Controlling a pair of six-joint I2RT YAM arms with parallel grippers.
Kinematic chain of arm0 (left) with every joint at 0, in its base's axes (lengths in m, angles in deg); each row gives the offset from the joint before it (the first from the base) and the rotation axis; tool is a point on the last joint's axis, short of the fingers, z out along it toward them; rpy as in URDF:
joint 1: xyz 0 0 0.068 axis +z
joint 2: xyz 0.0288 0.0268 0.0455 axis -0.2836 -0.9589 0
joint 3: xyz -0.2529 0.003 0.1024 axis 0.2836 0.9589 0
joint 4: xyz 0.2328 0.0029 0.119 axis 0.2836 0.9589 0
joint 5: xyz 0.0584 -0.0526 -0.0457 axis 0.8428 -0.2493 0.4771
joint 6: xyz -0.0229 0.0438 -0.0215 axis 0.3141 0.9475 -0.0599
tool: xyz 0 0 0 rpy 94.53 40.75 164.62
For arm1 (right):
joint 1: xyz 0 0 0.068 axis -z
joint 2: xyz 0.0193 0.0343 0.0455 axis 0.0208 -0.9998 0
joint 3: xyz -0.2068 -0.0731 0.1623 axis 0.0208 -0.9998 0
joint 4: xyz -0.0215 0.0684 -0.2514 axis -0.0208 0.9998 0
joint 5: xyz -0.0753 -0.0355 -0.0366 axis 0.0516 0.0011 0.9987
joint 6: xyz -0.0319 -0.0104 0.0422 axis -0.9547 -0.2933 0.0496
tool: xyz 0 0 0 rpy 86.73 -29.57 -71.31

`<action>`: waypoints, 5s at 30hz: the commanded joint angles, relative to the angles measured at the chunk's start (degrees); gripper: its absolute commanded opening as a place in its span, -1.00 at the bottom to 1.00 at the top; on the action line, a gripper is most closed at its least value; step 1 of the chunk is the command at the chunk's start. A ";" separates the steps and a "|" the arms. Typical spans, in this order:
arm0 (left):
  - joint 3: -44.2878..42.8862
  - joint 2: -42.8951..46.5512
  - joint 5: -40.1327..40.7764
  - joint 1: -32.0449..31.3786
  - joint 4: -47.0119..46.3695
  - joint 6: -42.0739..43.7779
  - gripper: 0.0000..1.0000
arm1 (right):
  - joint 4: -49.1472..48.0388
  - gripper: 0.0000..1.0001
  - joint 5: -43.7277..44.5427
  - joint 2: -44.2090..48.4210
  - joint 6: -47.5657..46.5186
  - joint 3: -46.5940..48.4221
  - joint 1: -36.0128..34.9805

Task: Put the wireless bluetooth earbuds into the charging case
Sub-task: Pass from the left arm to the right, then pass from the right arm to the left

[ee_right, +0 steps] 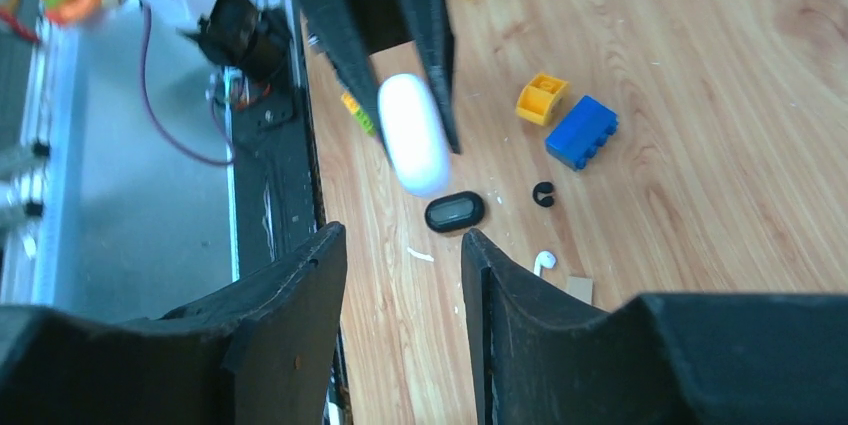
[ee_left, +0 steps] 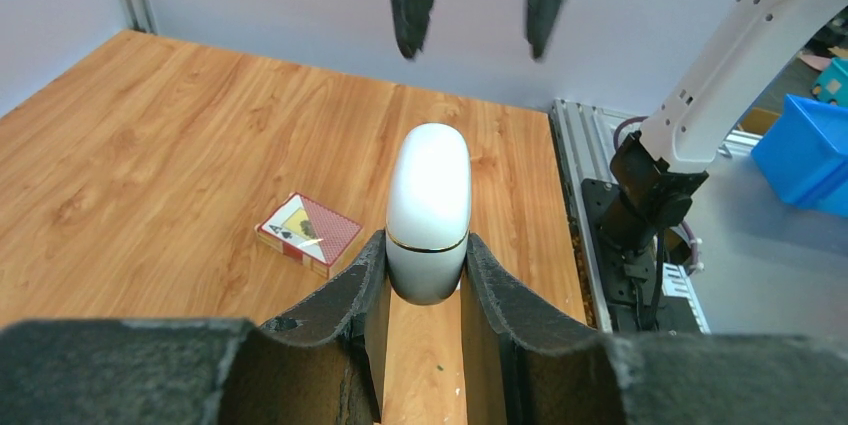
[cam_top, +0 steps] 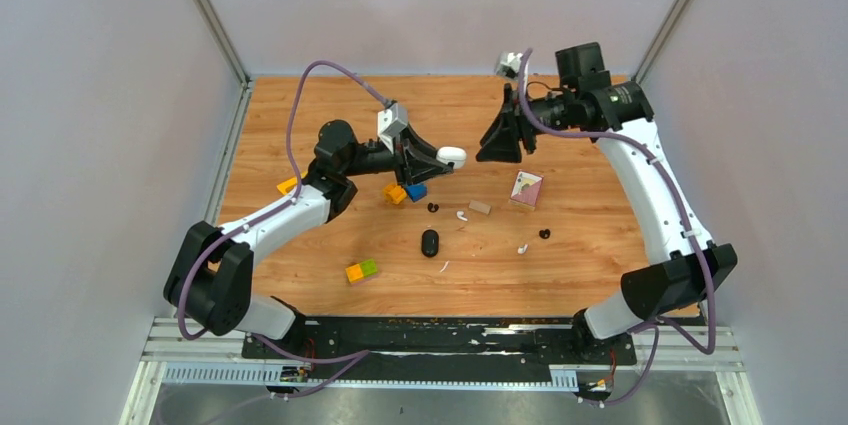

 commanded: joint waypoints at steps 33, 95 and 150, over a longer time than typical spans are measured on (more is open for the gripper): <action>4.79 0.00 -3.26 -0.43 -10.62 5.77 -1.00 | 3.56 0.04 4.19 -13.53 4.45 16.07 -7.07; 2.93 -0.67 -1.17 0.18 -8.77 1.29 0.01 | 16.33 -0.80 21.42 -10.20 -24.00 14.06 -18.39; 2.89 -1.20 -0.85 0.00 -7.63 2.52 -1.00 | 13.29 -0.62 23.71 -11.19 -20.35 14.04 -19.64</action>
